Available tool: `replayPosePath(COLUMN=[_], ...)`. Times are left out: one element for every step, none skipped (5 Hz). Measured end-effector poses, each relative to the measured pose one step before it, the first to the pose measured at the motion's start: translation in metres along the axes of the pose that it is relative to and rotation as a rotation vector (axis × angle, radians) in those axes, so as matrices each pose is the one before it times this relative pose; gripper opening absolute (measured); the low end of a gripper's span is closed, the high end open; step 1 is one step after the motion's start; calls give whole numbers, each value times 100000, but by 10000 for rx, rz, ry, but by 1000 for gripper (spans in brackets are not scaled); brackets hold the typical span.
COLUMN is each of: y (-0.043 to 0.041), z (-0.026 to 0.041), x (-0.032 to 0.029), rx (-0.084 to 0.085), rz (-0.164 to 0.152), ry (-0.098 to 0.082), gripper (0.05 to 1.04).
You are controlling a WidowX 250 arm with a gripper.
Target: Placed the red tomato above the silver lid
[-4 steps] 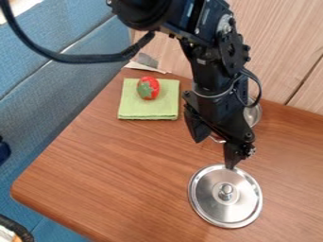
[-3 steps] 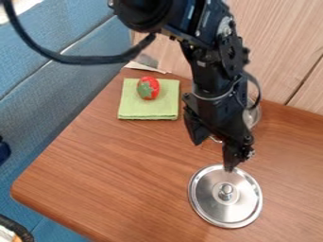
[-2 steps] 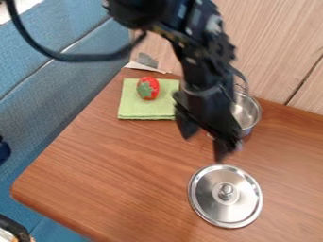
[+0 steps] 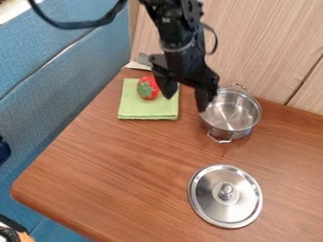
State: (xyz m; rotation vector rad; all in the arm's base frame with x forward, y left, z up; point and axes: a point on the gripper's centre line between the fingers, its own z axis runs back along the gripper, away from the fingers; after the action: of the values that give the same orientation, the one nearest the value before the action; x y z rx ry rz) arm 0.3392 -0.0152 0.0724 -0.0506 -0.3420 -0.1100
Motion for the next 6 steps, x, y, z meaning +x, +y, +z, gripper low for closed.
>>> replayPosePath(y=[2795,1994,1164,1087,1364,643], z=[-962,-1707,-1816,-1268,-807,-1050], x=[2278,1029,313,369,46,-204], rx=[495,810,564,192,244,92], rz=[649,298,26,322,336,170], ry=[-231,173,145,157,190,308], gripper=[1001,1001,1001,1001,1001,1001])
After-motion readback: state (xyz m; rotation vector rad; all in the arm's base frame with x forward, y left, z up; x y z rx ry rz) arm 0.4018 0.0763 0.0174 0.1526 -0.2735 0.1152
